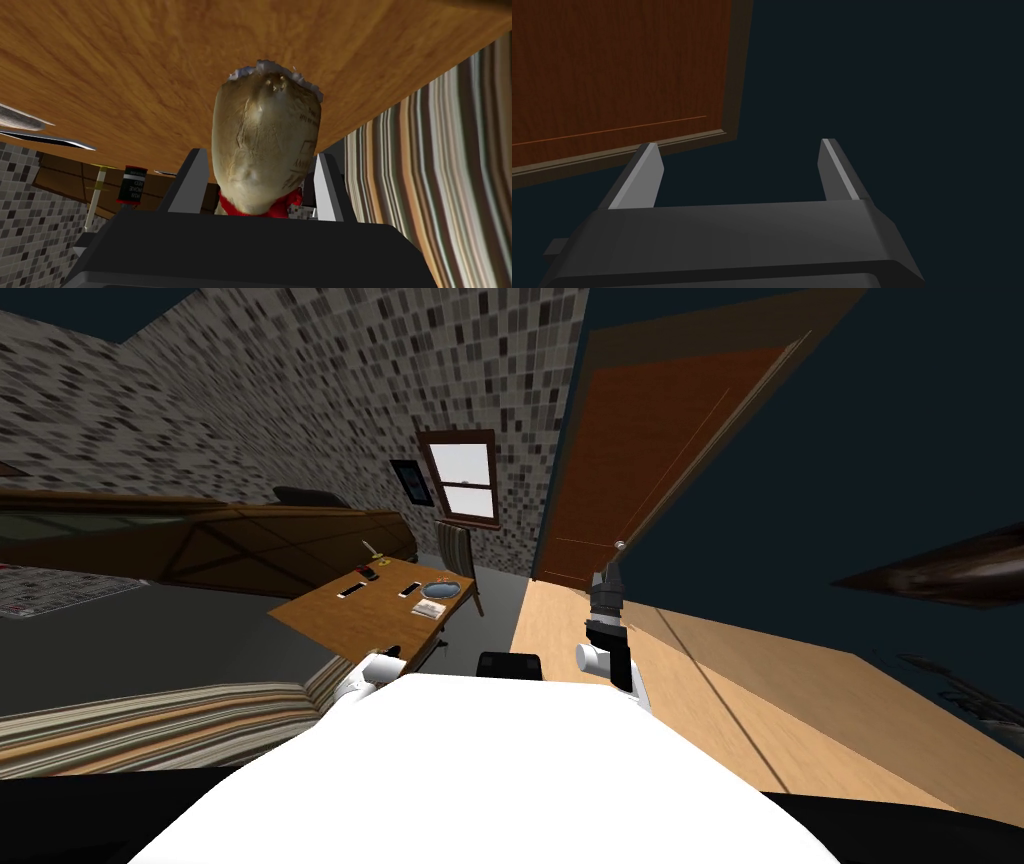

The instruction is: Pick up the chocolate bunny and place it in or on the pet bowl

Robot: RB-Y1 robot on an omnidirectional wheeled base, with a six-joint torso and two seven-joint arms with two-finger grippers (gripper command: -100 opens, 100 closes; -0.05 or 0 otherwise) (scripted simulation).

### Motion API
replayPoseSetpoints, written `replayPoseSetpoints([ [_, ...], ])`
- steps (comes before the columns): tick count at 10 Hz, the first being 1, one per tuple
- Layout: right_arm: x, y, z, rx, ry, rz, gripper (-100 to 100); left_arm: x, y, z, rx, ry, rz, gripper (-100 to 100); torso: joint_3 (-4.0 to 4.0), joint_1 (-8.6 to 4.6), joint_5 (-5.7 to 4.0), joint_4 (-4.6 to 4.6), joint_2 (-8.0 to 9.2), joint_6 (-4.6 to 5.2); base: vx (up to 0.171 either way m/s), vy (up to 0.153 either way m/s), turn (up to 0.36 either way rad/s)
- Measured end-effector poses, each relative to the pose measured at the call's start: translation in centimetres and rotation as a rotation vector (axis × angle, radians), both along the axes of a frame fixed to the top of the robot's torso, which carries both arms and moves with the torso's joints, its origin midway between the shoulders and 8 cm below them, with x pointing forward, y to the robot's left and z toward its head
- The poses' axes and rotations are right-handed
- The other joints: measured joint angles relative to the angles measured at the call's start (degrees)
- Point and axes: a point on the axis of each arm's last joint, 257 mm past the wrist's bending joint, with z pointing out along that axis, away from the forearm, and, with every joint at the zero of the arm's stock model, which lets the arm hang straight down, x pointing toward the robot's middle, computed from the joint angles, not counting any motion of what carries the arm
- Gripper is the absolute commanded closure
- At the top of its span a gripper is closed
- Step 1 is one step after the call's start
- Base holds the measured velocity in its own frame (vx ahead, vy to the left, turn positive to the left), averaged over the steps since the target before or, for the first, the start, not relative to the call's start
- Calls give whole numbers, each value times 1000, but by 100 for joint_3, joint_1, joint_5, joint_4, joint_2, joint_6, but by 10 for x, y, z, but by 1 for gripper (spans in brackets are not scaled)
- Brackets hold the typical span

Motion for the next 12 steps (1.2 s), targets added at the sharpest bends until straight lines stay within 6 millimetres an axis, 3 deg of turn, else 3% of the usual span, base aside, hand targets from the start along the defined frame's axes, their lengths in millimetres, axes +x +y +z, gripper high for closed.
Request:
replayPoseSetpoints([
  [5,0,0,0,0,0,0,0,-11,-26,-20,-48,44,-21,100,-19,-14,119,-31,-8,10,-45,-249,-30],
  [9,0,0,0,0,0,0,0,-16,-40,-29,-84,96,-52,100,-29,9,122,-35,-24,16,-18,-214,-54],
  [12,0,0,0,0,0,0,0,-15,-40,-24,-92,134,-84,100,-34,42,121,-36,-35,19,14,-122,-61],
])
